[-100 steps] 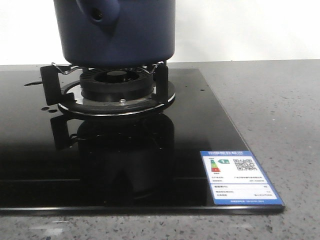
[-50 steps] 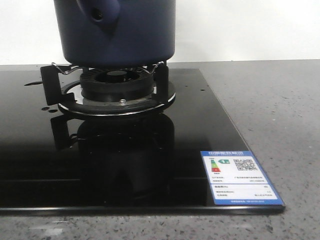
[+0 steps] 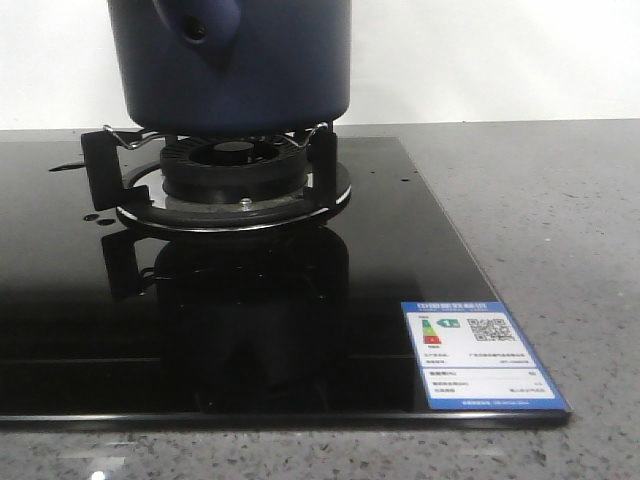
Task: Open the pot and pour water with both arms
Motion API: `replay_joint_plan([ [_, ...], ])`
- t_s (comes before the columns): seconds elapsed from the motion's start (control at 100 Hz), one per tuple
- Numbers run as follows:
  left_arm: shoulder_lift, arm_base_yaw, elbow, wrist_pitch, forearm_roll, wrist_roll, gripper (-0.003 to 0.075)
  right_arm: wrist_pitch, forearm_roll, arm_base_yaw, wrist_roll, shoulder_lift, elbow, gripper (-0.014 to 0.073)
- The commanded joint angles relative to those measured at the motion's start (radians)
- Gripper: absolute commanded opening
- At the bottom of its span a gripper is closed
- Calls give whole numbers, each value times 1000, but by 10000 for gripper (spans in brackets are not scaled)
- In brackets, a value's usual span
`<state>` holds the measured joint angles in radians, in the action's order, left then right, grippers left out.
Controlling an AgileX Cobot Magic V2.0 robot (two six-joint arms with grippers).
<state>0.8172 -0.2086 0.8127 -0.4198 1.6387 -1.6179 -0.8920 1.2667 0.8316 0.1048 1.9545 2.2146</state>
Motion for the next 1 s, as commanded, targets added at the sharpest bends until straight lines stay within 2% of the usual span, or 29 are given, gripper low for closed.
replay_joint_plan([
  [0.0,-13,-22,35,3,43,-5,189,31,167,16,14,-70,36,-41],
  [0.43,-13,-65,35,43,-12,-5,189,20,295,40,28,-88,36,-41],
  [0.65,-13,-65,35,43,-12,-5,189,25,295,43,39,-92,36,-41],
  [0.75,-13,-65,35,43,-12,-5,189,-10,220,43,71,-90,36,-42],
  [0.99,-13,-66,35,43,-11,-5,189,-216,-96,-29,172,-96,40,-42],
])
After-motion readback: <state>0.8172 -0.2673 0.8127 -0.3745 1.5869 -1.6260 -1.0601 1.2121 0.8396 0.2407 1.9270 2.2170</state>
